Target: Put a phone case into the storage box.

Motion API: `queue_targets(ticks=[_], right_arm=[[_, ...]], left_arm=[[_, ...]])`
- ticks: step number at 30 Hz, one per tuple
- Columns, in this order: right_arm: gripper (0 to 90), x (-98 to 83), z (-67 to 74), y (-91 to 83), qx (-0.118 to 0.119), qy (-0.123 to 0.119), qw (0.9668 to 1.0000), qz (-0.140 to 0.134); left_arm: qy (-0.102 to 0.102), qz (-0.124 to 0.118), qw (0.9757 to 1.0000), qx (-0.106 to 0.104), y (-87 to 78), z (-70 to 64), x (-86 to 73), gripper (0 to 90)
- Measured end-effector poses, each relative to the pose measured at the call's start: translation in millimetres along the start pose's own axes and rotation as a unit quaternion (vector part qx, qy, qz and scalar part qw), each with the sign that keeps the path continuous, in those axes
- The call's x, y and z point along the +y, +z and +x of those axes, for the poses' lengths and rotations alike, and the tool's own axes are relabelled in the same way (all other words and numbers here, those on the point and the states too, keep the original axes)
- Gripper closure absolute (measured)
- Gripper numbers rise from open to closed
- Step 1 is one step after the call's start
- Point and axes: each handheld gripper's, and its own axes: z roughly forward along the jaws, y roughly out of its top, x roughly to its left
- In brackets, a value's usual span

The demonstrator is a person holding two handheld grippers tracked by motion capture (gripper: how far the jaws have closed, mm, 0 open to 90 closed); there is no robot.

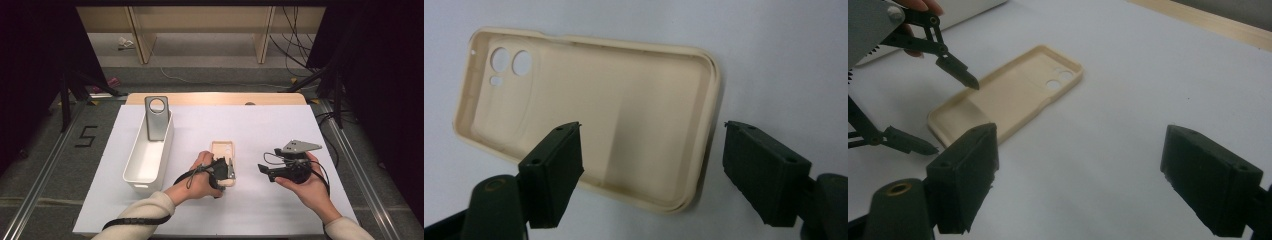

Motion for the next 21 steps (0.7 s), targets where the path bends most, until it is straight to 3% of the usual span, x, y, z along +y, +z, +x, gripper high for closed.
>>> queue_targets(ticks=[10,21], right_arm=[[16.3,0.0,0.4,0.1,0.002,0.001,1.0,0.001],[16.3,-0.3,0.5,0.5,0.005,0.001,1.0,0.003]], left_arm=[[0.011,0.011,0.9998,-0.014,1.3,2.8,2.9,26.2],[0.021,0.027,0.9986,-0.04,1.0,3.3,7.8,37.9]])
